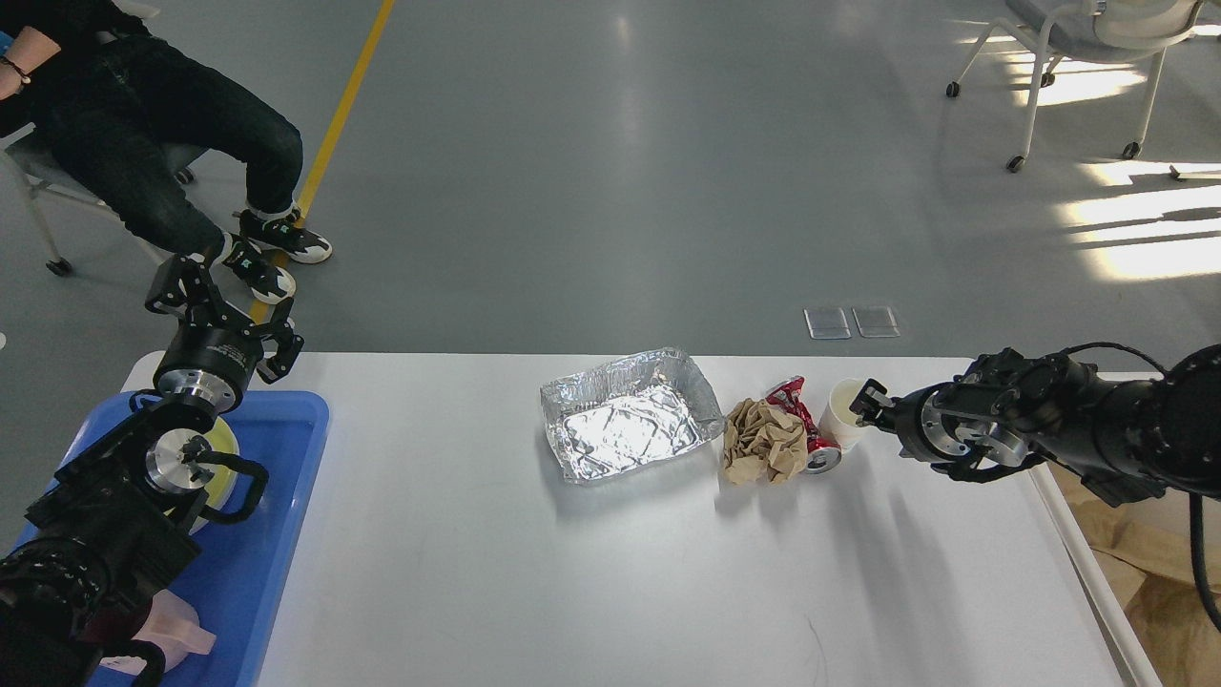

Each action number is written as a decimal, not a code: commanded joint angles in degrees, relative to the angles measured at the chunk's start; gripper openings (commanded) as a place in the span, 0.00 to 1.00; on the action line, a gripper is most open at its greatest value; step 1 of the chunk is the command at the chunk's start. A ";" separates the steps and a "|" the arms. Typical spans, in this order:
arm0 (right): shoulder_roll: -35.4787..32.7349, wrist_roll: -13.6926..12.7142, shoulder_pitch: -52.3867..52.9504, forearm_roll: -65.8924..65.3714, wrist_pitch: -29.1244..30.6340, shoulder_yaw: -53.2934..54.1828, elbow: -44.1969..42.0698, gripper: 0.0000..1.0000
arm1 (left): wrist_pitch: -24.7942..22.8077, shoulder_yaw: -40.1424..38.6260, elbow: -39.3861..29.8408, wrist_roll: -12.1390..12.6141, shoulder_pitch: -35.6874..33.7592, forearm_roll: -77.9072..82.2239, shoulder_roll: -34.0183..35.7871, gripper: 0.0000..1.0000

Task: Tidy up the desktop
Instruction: 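Lower the right gripper onto the white paper cup and close it, then lift the paper cup with the right gripper and drop it into the bin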

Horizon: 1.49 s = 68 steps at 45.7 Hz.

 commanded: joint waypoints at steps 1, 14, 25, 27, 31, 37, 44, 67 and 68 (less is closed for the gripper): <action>0.15 0.00 -0.88 0.02 0.01 0.43 -0.85 0.37 | 0.00 0.00 0.00 -0.04 0.00 0.00 0.00 0.99; 0.86 -0.09 -0.79 0.37 0.97 0.51 -0.32 0.00 | 0.00 0.00 0.00 -0.04 0.00 0.00 0.00 0.99; 0.68 -0.17 0.61 0.46 1.06 0.60 0.12 0.00 | 0.00 0.00 0.00 0.04 0.00 0.00 0.00 0.99; 0.24 -0.17 1.67 0.46 1.41 0.52 0.38 0.00 | 0.00 0.00 0.00 -0.04 0.00 0.00 0.00 0.99; -1.68 -0.17 4.74 0.46 2.03 0.16 2.39 0.00 | 0.00 0.00 0.00 -0.04 0.00 0.00 0.00 0.99; -8.71 -0.17 12.64 0.46 3.69 -0.54 10.12 0.00 | 0.00 0.00 0.00 -0.04 0.00 0.00 0.00 0.99; -16.44 -0.09 23.54 -0.16 9.93 -0.80 20.23 0.00 | 0.00 0.00 0.00 -0.04 0.00 0.00 0.00 0.99; -30.08 0.09 49.22 0.02 30.86 -1.16 28.15 0.00 | 0.00 0.00 0.00 0.04 0.00 0.00 0.00 0.99; -30.17 0.09 49.22 -0.07 30.86 -1.16 28.07 0.00 | 0.00 0.00 0.00 -0.04 0.00 0.00 0.00 0.99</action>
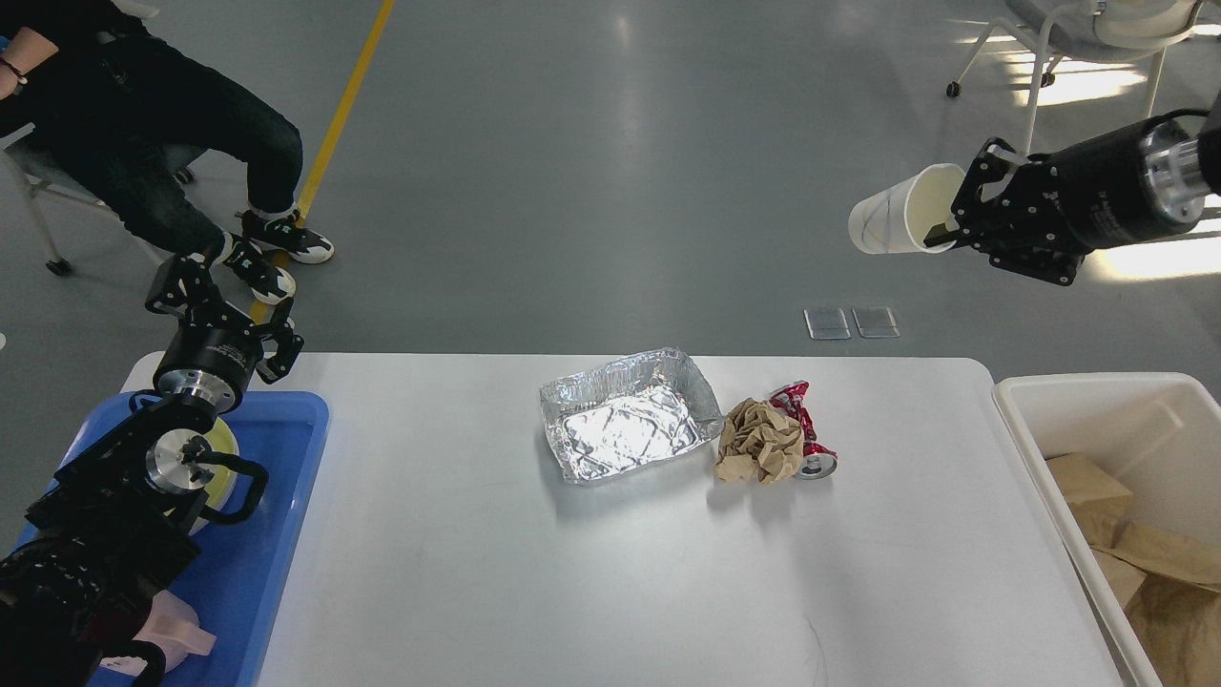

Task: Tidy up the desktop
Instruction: 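Lift the paper cup with the right gripper and drop it into the bin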

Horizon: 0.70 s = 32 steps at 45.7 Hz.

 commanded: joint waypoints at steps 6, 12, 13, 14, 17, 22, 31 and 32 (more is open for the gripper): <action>-0.99 -0.09 -1.05 -0.07 -2.81 -2.32 -3.40 0.00 | 0.00 0.00 0.00 0.03 0.00 0.00 0.00 0.99; -0.99 -0.09 -11.41 0.19 -13.88 -4.00 -8.77 0.00 | 0.00 0.00 0.00 -0.06 0.00 0.00 0.00 0.99; -0.99 -0.09 -13.87 0.28 -15.72 -3.83 -9.73 0.00 | 0.00 0.00 0.00 -0.06 0.00 0.00 0.00 0.99; -0.99 -0.09 -17.11 0.28 -18.35 -3.65 -11.39 0.00 | 0.00 0.00 0.00 0.03 0.00 0.00 0.00 0.99; -0.99 -0.09 -24.76 0.45 -23.90 -2.95 -15.00 0.00 | 0.00 0.00 0.00 -0.06 0.00 0.00 0.00 0.99; -0.55 0.00 -35.40 0.54 -31.99 -1.98 -18.88 0.00 | 0.00 0.00 0.00 -0.06 0.00 0.00 0.00 0.99; -0.38 0.00 -47.01 0.45 -35.87 3.29 -23.44 0.18 | 0.00 0.00 0.00 -0.06 0.00 0.00 0.00 0.99; -0.38 0.00 -47.90 0.37 -35.95 3.73 -24.41 0.42 | 0.00 0.00 0.00 -0.06 0.00 0.00 0.00 0.99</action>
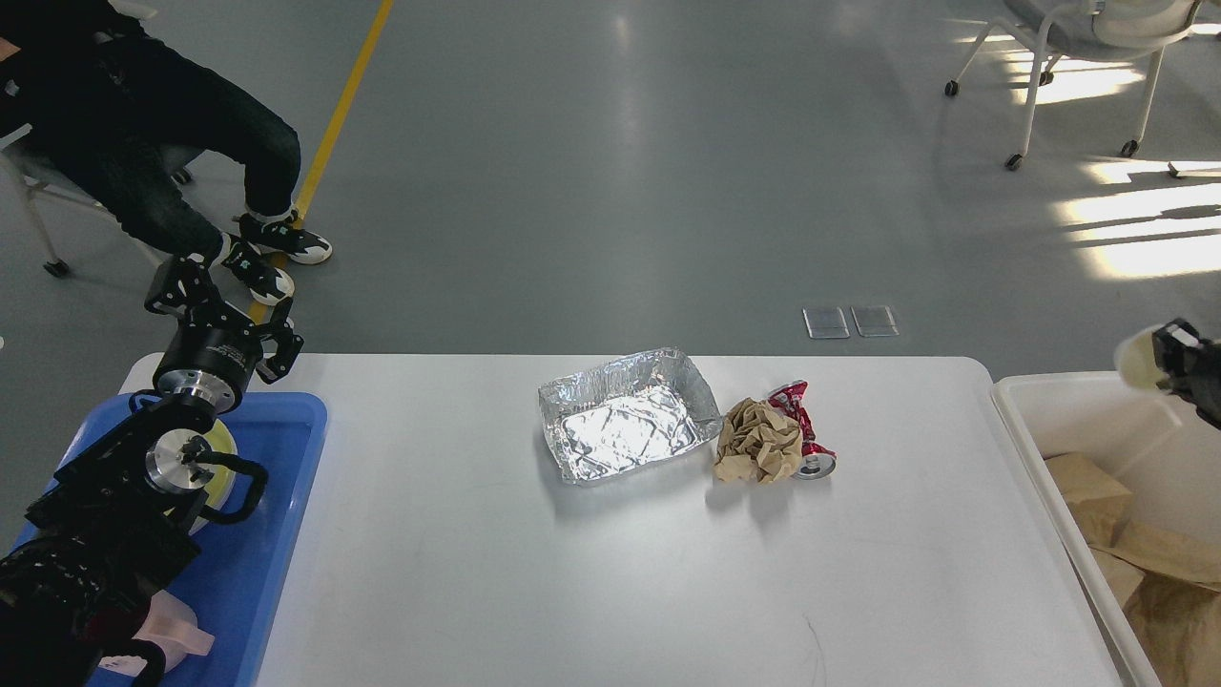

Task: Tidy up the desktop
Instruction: 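Lift the paper cup with the right gripper and drop it into the bin, then move the right gripper over to the foil tray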

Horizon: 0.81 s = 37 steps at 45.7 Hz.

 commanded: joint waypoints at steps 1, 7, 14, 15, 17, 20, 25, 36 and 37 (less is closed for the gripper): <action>0.16 0.01 -6.61 -0.26 -1.26 3.11 -4.73 0.69 | 0.00 0.00 0.00 -0.02 0.00 0.00 0.00 0.99; 2.70 0.09 -11.10 -0.17 -1.43 4.96 -9.83 1.00 | 0.00 0.00 0.00 0.06 0.00 0.00 0.00 0.99; 3.23 0.09 -13.56 -0.17 -1.43 5.05 -10.01 1.00 | 0.00 0.00 0.00 -0.02 0.00 0.00 0.00 0.99; 3.23 0.09 -13.57 -0.17 -1.43 5.05 -9.92 1.00 | 0.00 0.00 0.00 -0.02 0.00 0.00 0.00 0.99; 3.23 0.09 -13.57 -0.17 -1.26 5.14 -9.92 1.00 | 0.00 0.00 0.00 -0.02 0.00 0.00 0.00 0.99; 3.23 0.09 -12.87 -0.17 -0.82 5.14 -9.40 1.00 | 0.00 0.00 0.00 -0.02 0.00 0.00 0.00 0.99; 4.46 0.18 -10.76 -0.17 -0.12 5.75 -7.82 1.00 | 0.00 0.00 0.00 -0.02 0.00 0.00 0.00 0.99; 15.17 -0.34 -1.18 -0.43 0.06 4.00 -6.67 1.00 | 0.00 0.00 0.00 0.06 0.00 0.00 0.00 0.99; 16.14 -0.69 -0.04 -0.43 0.23 3.39 -6.67 1.00 | 0.00 0.00 0.00 -0.02 0.00 0.00 0.00 0.99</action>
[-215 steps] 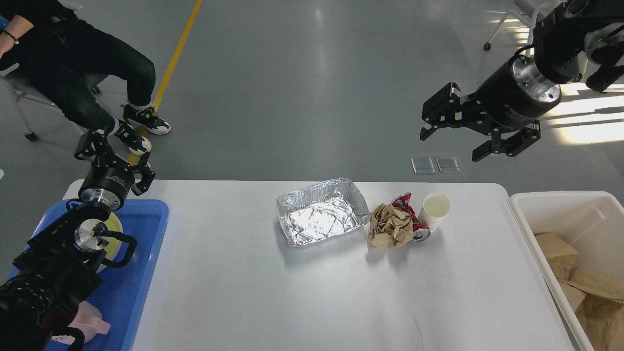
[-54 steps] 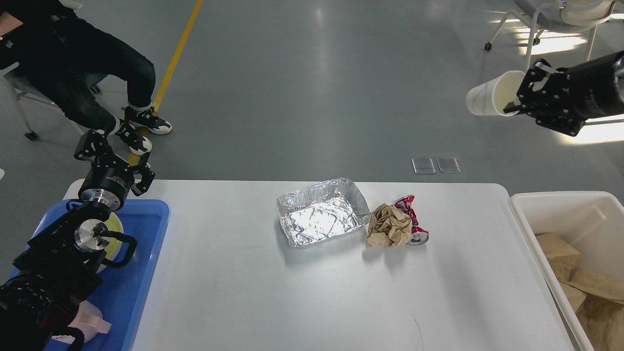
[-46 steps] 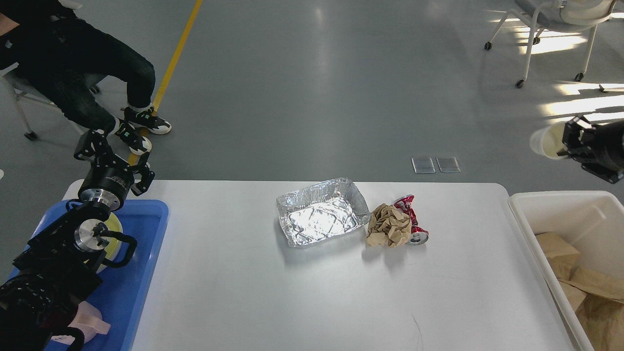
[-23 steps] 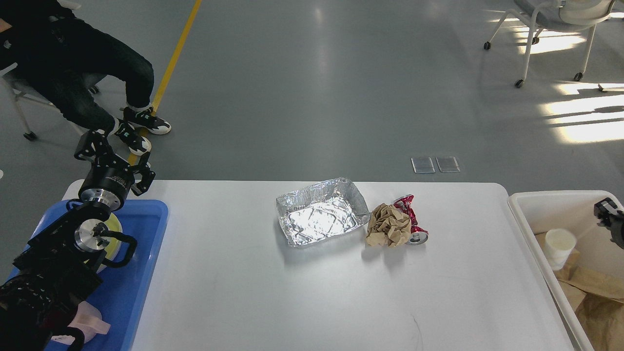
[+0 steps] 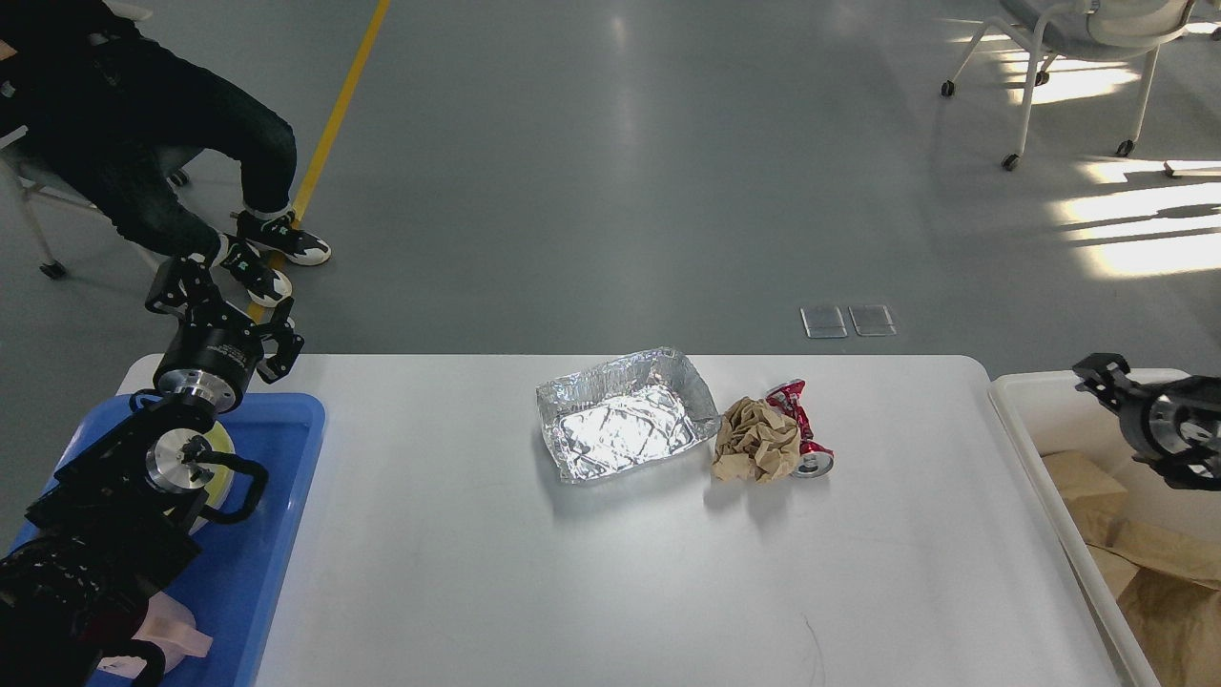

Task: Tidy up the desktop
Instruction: 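Move the right gripper over to the foil tray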

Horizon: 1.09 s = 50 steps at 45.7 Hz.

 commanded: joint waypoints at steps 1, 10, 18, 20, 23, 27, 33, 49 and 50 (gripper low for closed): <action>6.18 -1.00 5.92 -0.24 0.52 -2.80 0.45 1.00 | 0.00 0.00 0.00 0.07 0.00 0.00 0.00 0.99; 16.56 -2.76 19.89 0.02 7.37 -14.59 7.21 1.00 | 0.00 0.00 0.00 -0.02 0.00 0.00 0.00 0.99; 19.29 -2.32 32.54 0.02 21.25 -14.24 15.82 1.00 | 0.00 0.00 0.00 0.07 0.00 0.00 0.00 0.99; 19.64 -2.23 35.53 0.11 24.24 -14.07 18.29 1.00 | 0.00 0.00 0.00 -0.02 0.00 0.00 0.00 0.99; 19.73 -2.23 39.67 0.11 28.02 -13.36 21.10 1.00 | 0.00 0.00 0.00 0.07 0.00 0.00 0.00 0.99; 19.73 -2.23 45.20 0.11 33.12 -13.10 24.18 1.00 | 0.00 0.00 0.00 -0.02 0.00 0.00 0.00 0.99; 19.73 -2.23 52.94 0.20 40.07 -12.22 27.96 1.00 | 0.00 0.00 0.00 -0.02 0.00 0.00 0.00 0.99; 18.93 -2.32 38.99 0.29 31.39 -3.00 29.19 1.00 | 0.00 0.00 0.00 -0.02 0.00 0.00 0.00 0.99; 18.94 -2.32 37.24 0.29 29.37 -2.21 29.11 1.00 | 0.00 0.00 0.00 -0.02 0.00 0.00 0.00 0.99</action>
